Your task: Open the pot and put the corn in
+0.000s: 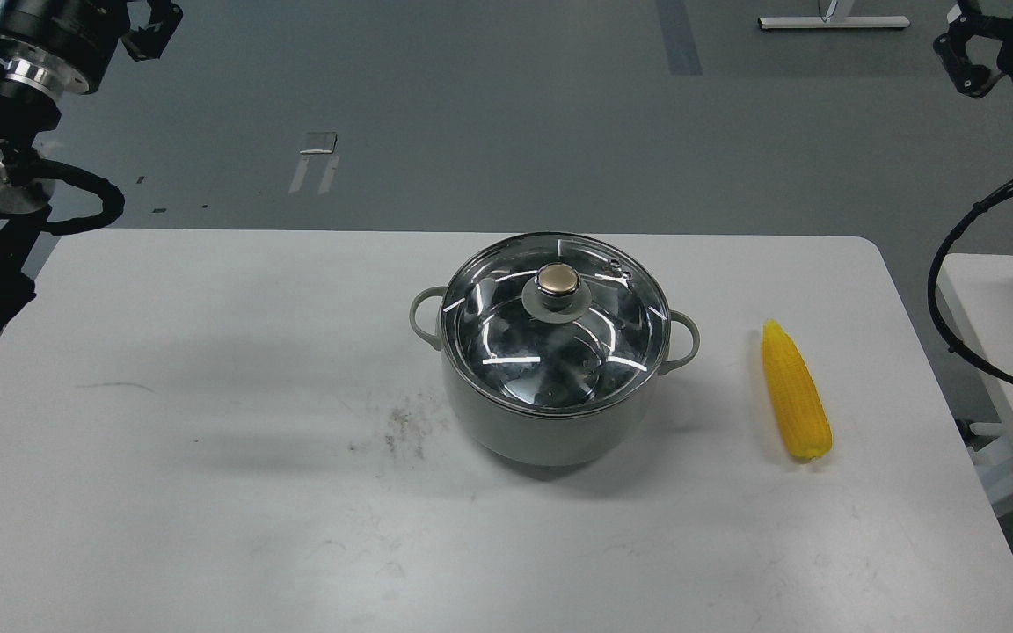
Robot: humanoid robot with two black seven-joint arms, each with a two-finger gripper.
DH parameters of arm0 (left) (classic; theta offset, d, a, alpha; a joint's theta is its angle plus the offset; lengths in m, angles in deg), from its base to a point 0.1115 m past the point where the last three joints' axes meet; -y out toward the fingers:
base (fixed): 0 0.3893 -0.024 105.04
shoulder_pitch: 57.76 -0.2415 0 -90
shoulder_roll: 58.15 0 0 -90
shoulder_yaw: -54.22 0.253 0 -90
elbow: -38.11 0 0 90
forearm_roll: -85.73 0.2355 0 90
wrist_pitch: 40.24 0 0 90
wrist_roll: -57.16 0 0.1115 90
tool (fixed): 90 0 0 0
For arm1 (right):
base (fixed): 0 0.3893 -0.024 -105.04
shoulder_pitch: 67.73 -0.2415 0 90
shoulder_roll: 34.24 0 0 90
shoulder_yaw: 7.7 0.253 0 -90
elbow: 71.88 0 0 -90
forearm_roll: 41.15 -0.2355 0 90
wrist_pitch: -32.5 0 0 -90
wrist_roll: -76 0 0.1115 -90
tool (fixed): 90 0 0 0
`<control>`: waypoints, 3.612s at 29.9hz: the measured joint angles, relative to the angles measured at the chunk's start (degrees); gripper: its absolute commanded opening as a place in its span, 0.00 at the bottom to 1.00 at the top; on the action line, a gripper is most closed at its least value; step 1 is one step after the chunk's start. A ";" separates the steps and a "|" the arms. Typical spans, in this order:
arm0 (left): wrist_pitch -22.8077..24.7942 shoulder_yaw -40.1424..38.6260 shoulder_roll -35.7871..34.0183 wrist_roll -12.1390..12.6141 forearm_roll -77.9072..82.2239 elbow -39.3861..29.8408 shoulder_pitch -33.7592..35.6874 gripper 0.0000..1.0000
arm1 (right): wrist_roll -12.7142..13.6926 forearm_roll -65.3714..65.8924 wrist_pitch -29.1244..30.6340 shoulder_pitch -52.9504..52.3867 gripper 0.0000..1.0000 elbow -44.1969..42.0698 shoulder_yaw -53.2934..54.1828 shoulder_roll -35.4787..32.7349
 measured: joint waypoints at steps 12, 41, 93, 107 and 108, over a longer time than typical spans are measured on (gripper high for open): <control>-0.24 0.16 0.33 0.12 -0.13 1.05 0.02 0.98 | 0.26 -0.18 0.00 0.04 1.00 -0.73 0.11 -0.46; 2.52 0.40 2.92 -1.01 27.05 -15.43 0.88 0.97 | 0.11 -1.41 -0.02 0.35 1.00 -0.10 1.94 -0.77; -18.33 28.05 10.40 -6.41 107.10 -30.31 0.08 0.45 | -0.15 -1.42 0.02 3.46 1.00 0.89 3.81 -1.03; -19.41 28.04 11.89 -6.20 106.99 -29.14 0.23 0.34 | -0.22 -1.42 0.00 3.42 1.00 0.83 3.80 -0.99; -19.39 27.99 12.00 -6.20 106.96 -29.22 0.38 0.34 | -0.22 -1.42 0.00 3.41 1.00 0.83 3.80 -1.00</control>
